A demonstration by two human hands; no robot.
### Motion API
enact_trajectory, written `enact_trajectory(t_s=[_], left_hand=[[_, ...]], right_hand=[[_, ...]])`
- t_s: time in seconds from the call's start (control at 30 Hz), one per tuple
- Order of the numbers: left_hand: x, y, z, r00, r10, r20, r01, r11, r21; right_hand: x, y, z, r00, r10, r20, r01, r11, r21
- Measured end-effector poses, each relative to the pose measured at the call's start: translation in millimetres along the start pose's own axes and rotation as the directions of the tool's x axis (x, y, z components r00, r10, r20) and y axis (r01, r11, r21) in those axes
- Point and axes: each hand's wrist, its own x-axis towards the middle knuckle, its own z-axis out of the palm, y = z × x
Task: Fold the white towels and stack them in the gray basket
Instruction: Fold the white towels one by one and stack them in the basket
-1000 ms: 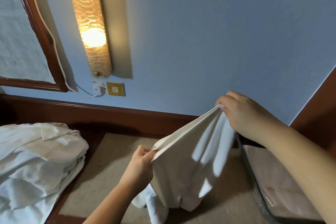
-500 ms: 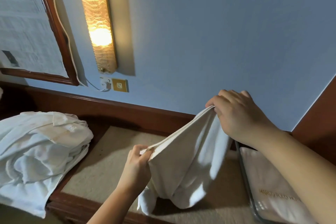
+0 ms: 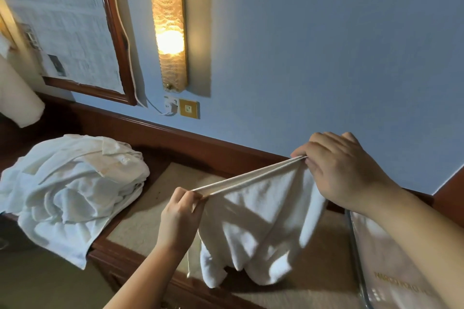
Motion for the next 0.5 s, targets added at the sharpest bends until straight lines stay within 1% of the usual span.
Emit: enact_trajectory(t_s=[0.07,0.13,0.23,0.3,0.4,0.5], left_hand=[[3.9,-2.1,0.0,0.999,0.033,0.012,-0.032,0.999,-0.038],[3.0,-1.8,4.3,0.998,0.036,0.050,-0.031,0.994,-0.107],[-7.0,5.5,16.2,0.993,-0.055,0.104,0.075,0.978,-0.196],[-16.9,9.0,26.2,0.984,-0.097,0.152,0.130,0.966,-0.224],[-32.5,8.4,42.1,0.963,-0.041,0.267,0.098,0.974,-0.206],[-42.6,10.7,55.2,0.940,0.097,0.327,-0.038,0.982,-0.183]], right_hand=[[3.6,-2.3,0.2,1.000,0.023,-0.003,-0.023,1.000,0.012],[7.7,-2.4,0.5,0.999,0.049,0.012,-0.049,0.999,0.012],[13.9,-1.2,0.8,0.994,0.087,0.068,-0.087,0.996,-0.005],[16.9,-0.6,0.6,0.990,0.110,0.093,-0.105,0.993,-0.054],[17.2,2.4,4.0,0.982,0.114,0.151,-0.088,0.982,-0.168],[15.2,5.9,11.3,0.965,0.112,0.238,-0.046,0.962,-0.267]])
